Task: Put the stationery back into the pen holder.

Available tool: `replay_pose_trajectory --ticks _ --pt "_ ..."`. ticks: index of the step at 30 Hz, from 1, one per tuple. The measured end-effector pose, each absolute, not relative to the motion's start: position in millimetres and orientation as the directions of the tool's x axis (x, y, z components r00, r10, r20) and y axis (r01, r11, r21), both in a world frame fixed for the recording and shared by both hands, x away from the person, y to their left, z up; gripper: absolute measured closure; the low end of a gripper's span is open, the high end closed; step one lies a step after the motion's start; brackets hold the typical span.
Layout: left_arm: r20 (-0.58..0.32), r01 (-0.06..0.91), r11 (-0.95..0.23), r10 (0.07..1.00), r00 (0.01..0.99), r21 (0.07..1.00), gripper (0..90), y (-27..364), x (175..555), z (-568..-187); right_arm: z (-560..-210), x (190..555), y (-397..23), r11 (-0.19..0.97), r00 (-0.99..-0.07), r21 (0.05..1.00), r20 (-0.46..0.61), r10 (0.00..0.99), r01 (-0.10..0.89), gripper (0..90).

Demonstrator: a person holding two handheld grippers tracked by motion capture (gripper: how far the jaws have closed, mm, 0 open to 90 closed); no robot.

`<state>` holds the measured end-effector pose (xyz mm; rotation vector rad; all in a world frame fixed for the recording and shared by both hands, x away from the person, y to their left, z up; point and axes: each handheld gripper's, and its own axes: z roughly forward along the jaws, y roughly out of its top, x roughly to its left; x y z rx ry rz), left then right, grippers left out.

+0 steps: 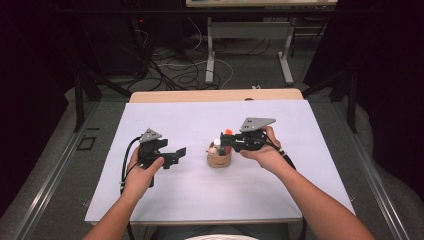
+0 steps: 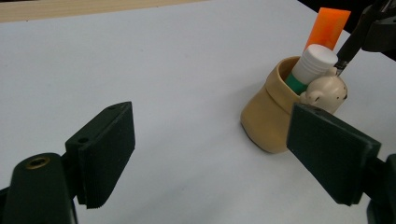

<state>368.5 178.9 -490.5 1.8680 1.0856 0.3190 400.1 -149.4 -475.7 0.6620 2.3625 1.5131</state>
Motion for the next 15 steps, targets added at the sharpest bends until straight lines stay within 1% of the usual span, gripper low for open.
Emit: replay_pose_trajectory --ticks 6,7,10,13,15 --pt "-0.208 0.548 -0.184 0.79 0.577 0.816 16.0 178.3 368.5 -490.9 -474.3 399.4 -151.2 0.345 -0.859 0.905 0.041 0.51 0.248 76.9" --pt "-0.197 0.544 -0.197 0.79 0.581 0.815 16.0 179.0 368.7 -490.8 -474.3 399.4 -151.3 0.34 -0.859 0.907 0.043 0.511 0.248 75.5" --pt "-0.201 0.545 -0.191 0.79 0.579 0.816 16.0 178.8 368.8 -491.6 -472.7 399.2 -152.3 0.34 -0.86 0.908 0.041 0.508 0.244 70.8" --pt "-0.202 0.551 -0.192 0.792 0.575 0.812 16.0 179.1 368.7 -491.4 -470.6 398.7 -153.6 0.339 -0.858 0.907 0.046 0.512 0.251 63.3" --pt "-0.197 0.548 -0.195 0.793 0.576 0.814 16.0 179.7 369.0 -491.4 -468.6 398.6 -154.8 0.35 -0.856 0.904 0.031 0.517 0.244 60.5"
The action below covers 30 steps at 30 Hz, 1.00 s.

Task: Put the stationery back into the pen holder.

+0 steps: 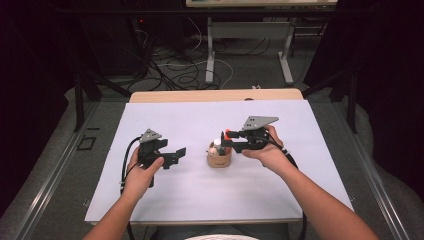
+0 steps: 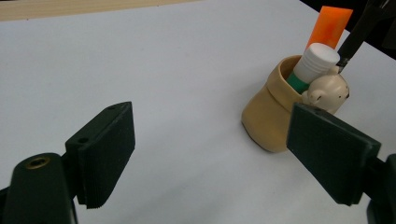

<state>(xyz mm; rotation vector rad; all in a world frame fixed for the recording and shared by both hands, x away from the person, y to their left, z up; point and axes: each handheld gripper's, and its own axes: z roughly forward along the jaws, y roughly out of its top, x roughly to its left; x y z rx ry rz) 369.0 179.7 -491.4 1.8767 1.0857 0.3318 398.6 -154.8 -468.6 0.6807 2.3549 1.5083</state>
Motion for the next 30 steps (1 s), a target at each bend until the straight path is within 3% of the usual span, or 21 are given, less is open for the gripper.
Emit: replay_pose_trajectory --ticks 6,17,30 --pt "-0.199 0.546 -0.188 0.796 0.572 0.816 16.0 181.7 370.0 -492.1 -464.6 396.3 -159.5 0.346 -0.846 0.906 0.023 0.532 0.243 54.9" --pt "-0.203 0.554 -0.18 0.804 0.558 0.813 16.0 187.5 371.1 -491.3 -458.1 392.2 -174.4 0.351 -0.833 0.901 0.021 0.553 0.255 54.8" --pt "-0.209 0.549 -0.15 0.818 0.536 0.822 16.1 195.2 372.4 -488.7 -451.6 390.4 -193.2 0.33 -0.785 0.897 0.03 0.618 0.294 38.5"
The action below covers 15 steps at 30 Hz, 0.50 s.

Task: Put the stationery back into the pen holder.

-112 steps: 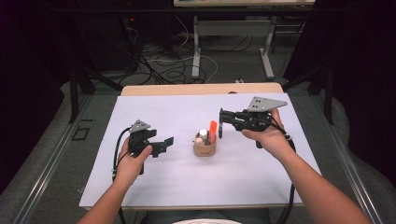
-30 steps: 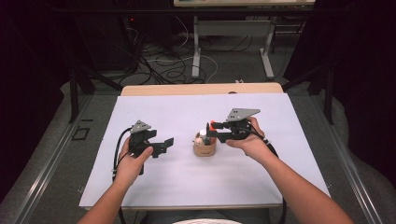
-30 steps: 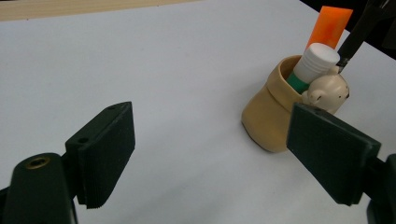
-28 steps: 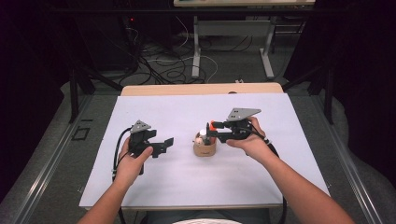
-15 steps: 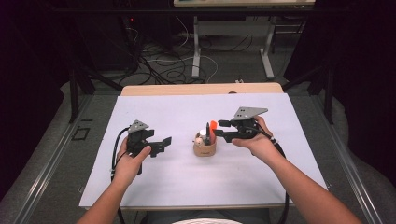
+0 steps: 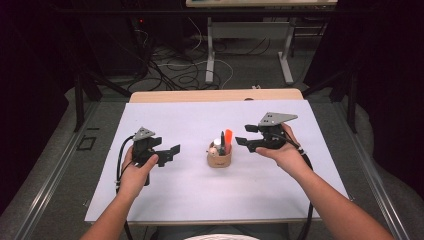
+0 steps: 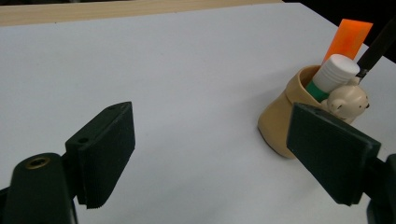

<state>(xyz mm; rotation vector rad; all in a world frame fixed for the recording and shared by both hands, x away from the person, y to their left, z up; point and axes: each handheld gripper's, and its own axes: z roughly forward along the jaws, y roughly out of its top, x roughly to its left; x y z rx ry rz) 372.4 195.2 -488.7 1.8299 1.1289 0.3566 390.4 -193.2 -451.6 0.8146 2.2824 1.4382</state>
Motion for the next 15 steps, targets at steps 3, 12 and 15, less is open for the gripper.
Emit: replay_pose_trajectory --ticks 3,12,15 --pt "-0.209 0.551 -0.149 0.82 0.533 0.821 16.2 197.7 372.7 -487.0 -448.0 389.4 -195.5 0.336 -0.764 0.883 0.037 0.644 0.326 36.7" --pt "-0.221 0.553 -0.121 0.83 0.512 0.824 16.2 206.4 373.3 -482.7 -437.7 388.1 -200.6 0.316 -0.692 0.863 0.052 0.72 0.393 16.1" --pt "-0.233 0.554 -0.104 0.832 0.504 0.826 16.3 208.9 373.3 -480.5 -436.6 387.4 -201.6 0.338 -0.676 0.847 0.033 0.736 0.41 14.6"
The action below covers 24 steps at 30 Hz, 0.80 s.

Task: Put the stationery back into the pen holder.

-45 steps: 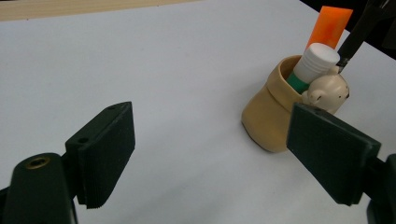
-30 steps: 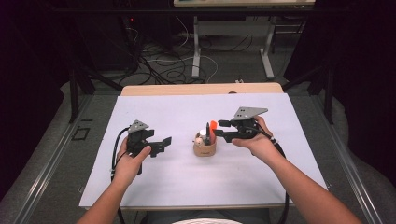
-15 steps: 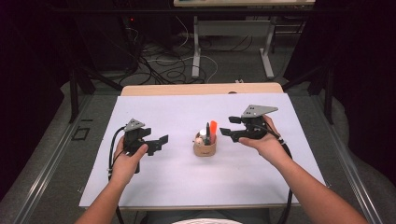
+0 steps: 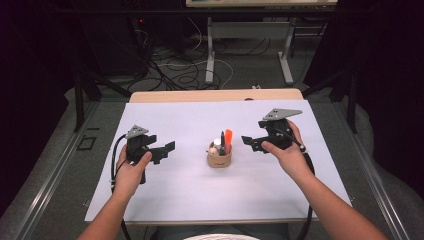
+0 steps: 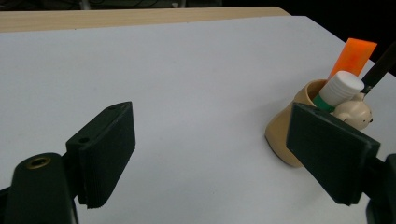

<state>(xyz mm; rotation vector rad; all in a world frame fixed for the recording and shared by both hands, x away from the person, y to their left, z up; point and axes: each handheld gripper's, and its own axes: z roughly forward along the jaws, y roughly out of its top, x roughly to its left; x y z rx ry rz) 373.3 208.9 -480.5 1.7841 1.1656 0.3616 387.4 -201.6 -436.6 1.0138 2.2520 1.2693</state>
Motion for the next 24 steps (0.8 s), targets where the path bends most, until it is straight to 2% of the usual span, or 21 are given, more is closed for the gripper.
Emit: replay_pose_trajectory --ticks 2,5,14,24 --pt "-0.236 0.553 -0.091 0.838 0.492 0.829 16.3 210.7 373.5 -479.1 -436.6 386.9 -202.2 0.364 -0.679 0.833 0.019 0.734 0.417 11.5" --pt "-0.235 0.549 -0.075 0.849 0.473 0.832 16.3 212.9 373.3 -478.1 -437.4 387.2 -202.7 0.407 -0.694 0.784 0.042 0.719 0.469 0.0" --pt "-0.217 0.544 -0.08 0.861 0.459 0.835 14.0 222.1 375.6 -477.1 -446.6 387.8 -217.9 0.361 -0.612 0.803 0.006 0.79 0.474 0.0" --pt "-0.222 0.554 -0.053 0.882 0.416 0.831 14.5 233.8 378.3 -479.9 -454.0 384.3 -248.8 0.261 -0.514 0.811 0.056 0.856 0.523 0.0"
